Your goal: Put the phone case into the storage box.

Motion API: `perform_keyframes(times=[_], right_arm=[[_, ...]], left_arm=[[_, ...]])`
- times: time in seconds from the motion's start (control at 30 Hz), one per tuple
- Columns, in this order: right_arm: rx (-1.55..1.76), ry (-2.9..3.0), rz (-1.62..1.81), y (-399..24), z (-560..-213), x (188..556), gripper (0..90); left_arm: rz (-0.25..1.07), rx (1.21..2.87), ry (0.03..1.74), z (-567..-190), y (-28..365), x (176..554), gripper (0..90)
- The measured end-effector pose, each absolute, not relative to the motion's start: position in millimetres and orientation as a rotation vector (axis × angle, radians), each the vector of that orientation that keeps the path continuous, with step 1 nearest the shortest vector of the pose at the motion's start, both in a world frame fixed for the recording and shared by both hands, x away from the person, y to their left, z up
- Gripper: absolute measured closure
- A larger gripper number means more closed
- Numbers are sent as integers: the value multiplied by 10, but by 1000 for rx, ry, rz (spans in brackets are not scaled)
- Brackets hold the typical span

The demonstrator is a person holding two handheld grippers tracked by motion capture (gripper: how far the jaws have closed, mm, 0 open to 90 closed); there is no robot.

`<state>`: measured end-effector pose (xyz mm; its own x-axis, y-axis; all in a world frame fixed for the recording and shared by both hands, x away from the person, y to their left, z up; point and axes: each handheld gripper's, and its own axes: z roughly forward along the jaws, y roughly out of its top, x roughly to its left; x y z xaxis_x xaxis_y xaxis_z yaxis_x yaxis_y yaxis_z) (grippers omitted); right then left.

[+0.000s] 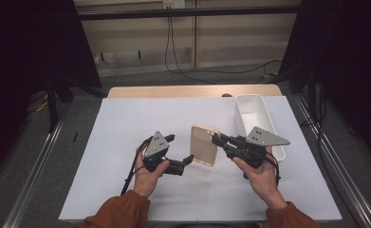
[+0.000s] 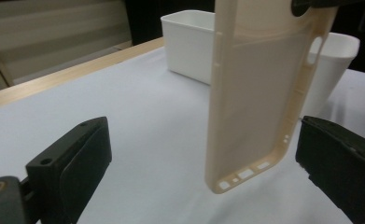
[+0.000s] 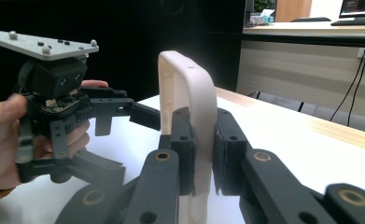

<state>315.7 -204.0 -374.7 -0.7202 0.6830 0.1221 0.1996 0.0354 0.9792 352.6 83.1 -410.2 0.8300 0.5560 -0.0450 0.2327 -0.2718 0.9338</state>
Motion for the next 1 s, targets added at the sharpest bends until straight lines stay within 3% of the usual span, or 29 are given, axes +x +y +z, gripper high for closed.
perform_keyframes(times=[0.33,1.0], right_arm=[[898,1923,1722,-2106,-3731,3156,805],[912,1884,1721,-2209,-3689,3150,805]], left_arm=[[400,1824,650,-4094,908,3483,35],[497,1670,746,-4103,1556,3392,35]])
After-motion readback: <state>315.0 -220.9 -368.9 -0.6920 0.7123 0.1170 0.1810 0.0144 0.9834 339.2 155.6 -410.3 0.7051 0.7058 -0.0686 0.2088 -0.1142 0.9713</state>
